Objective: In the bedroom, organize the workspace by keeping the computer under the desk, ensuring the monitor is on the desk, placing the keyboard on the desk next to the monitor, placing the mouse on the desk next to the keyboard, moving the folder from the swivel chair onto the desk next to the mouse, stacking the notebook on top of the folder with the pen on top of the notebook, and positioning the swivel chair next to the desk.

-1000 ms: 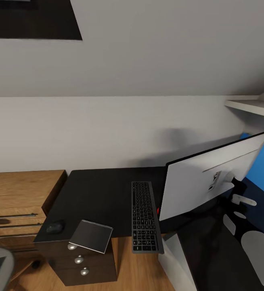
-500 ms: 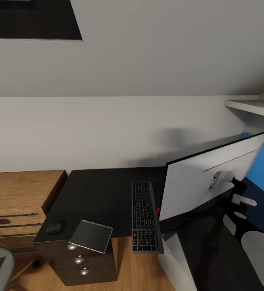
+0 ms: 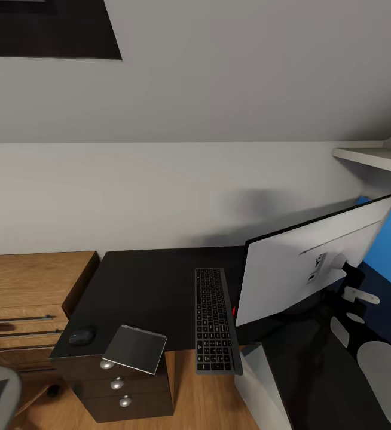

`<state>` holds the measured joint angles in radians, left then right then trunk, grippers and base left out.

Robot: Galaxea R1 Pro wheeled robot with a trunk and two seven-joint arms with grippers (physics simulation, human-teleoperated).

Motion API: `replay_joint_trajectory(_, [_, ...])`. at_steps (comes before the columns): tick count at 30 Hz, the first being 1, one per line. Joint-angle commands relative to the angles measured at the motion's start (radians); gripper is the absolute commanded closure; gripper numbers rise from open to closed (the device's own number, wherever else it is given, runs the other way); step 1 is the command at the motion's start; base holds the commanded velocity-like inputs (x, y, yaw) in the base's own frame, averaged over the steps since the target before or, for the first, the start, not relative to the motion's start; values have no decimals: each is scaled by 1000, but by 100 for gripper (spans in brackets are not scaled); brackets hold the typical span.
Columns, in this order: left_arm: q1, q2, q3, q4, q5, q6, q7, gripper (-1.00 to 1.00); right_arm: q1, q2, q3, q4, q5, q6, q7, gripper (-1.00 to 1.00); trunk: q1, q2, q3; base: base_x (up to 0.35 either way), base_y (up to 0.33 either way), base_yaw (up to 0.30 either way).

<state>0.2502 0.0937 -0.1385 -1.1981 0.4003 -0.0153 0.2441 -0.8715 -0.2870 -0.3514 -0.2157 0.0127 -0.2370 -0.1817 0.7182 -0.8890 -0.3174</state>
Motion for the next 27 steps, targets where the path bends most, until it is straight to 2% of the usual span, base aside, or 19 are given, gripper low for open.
replay_joint_trajectory(1, [0,2,-4,-1,9,-2,7,-100,-1,0,3,1,4,-3,-1,100,0,-1,-1,0,0,0])
replay_joint_trajectory(20, [0,3,-3,-1,11,-2,6,-100,-1,0,2,0,4,-4,-1,100,0,-1,-1,0,0,0])
replay_joint_trajectory(27, [0,3,-3,-1,11,0,7,-100,-1,0,2,0,4,-4,-1,100,0,-1,-1,-224,168,0])
